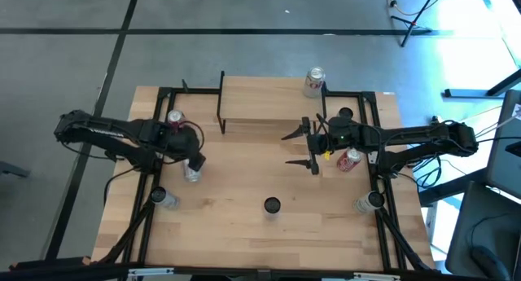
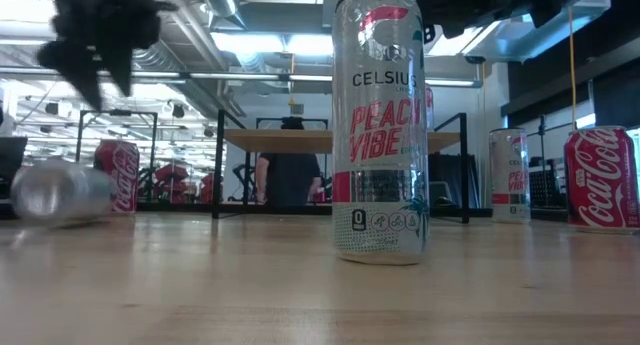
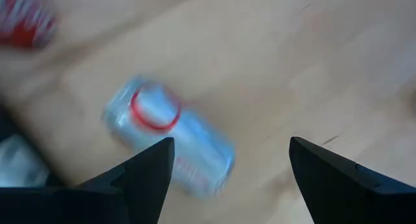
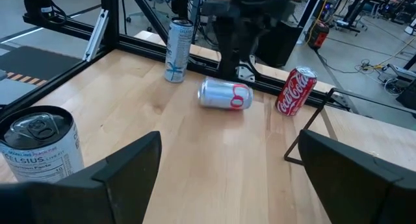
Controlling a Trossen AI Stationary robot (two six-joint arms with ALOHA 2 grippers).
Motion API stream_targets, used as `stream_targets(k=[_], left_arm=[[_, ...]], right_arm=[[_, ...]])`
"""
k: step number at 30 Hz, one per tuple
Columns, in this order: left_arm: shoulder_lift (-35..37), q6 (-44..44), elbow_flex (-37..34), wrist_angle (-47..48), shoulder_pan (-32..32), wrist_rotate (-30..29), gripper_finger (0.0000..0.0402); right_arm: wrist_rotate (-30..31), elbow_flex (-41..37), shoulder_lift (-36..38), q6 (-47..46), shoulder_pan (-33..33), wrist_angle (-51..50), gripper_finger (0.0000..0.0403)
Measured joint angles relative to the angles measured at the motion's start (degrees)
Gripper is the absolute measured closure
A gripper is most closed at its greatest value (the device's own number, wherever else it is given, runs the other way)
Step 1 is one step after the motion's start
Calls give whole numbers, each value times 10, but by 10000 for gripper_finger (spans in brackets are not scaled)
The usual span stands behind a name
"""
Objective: Place canned beverage on shelf
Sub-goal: Put the red-silver soda can on the shelf aligned with the other red-silver soda can
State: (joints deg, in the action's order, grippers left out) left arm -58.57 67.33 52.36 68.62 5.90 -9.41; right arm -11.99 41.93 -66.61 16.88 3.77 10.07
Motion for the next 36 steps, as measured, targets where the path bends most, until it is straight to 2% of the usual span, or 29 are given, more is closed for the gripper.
stream_targets(k=[4, 10, 18, 26, 30, 36], left_arm=[[-20, 85, -4, 67, 15, -5, 113], [-64, 100, -50, 46, -3, 37, 113], [-98, 58, -134, -38, -29, 84, 113], [-99, 33, -157, -96, -42, 94, 113], [-99, -4, -167, -149, -47, 80, 112], [-99, -38, -170, -152, -46, 36, 112]], right_arm=[[0, 0, 0, 0, 0, 0, 54], [0, 0, 0, 0, 0, 4, 54], [0, 0, 0, 0, 0, 5, 54], [0, 0, 0, 0, 0, 5, 54], [0, 0, 0, 0, 0, 5, 54], [0, 0, 0, 0, 0, 5, 54]])
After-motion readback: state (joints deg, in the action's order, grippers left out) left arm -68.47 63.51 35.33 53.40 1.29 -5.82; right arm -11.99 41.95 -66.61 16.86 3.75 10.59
